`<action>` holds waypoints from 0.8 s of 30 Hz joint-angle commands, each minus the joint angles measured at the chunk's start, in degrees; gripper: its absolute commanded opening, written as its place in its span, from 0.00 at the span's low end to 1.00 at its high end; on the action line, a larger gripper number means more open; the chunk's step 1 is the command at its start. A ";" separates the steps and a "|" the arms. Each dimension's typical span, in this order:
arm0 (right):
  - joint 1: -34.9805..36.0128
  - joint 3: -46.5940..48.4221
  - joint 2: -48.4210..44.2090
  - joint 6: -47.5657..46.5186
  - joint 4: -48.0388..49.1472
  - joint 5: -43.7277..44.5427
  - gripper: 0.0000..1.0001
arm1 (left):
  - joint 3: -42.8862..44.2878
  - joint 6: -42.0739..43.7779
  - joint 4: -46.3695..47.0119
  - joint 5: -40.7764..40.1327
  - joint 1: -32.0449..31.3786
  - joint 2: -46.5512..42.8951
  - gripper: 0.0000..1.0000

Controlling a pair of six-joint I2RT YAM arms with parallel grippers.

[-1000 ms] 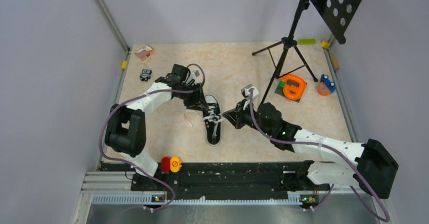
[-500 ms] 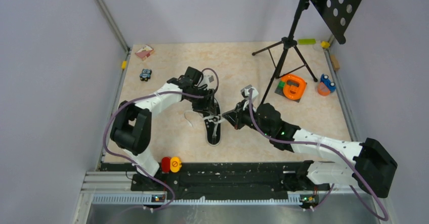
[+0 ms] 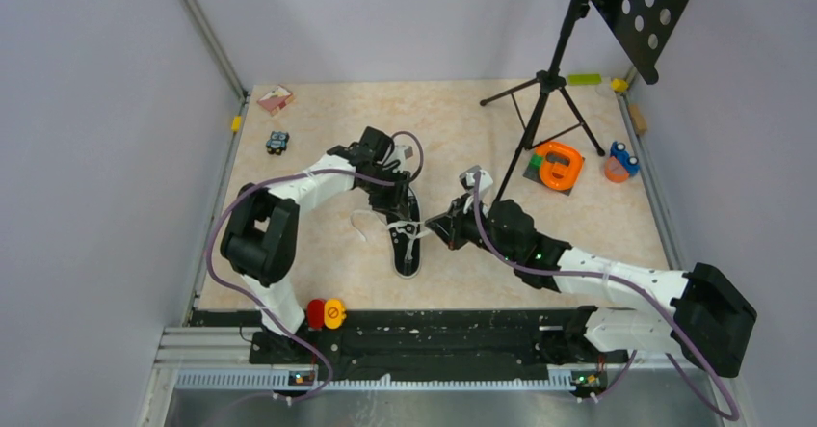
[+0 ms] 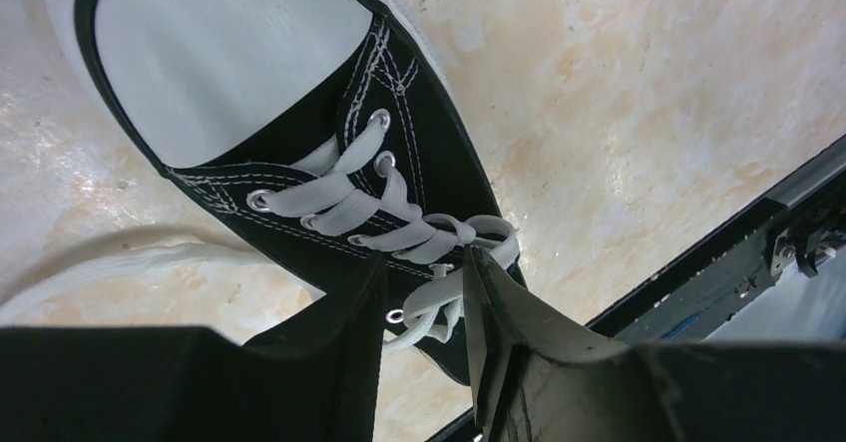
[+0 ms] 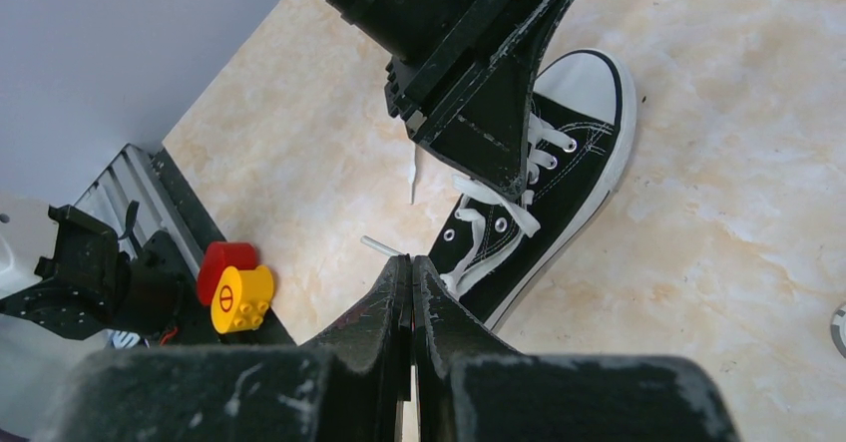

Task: Tie the shoes
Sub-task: Cross the shoelace with the shoelace.

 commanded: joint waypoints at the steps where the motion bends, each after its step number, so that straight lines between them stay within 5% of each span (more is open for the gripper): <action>1: 0.34 -0.35 -1.07 0.70 2.46 0.63 0.00 | 1.76 1.96 -0.79 0.70 -0.81 -0.25 0.38; 10: 0.37 -0.31 -1.27 0.65 2.65 1.19 0.00 | 0.93 0.56 0.00 0.48 -0.79 -1.96 0.32; 17: 0.37 -0.48 -1.40 0.73 3.43 1.77 0.00 | 2.10 0.86 -1.57 1.07 -0.83 -0.34 0.09; 24: 0.33 -0.73 -1.44 0.97 3.25 2.17 0.00 | 1.44 2.87 -1.58 0.16 -1.11 -4.77 0.26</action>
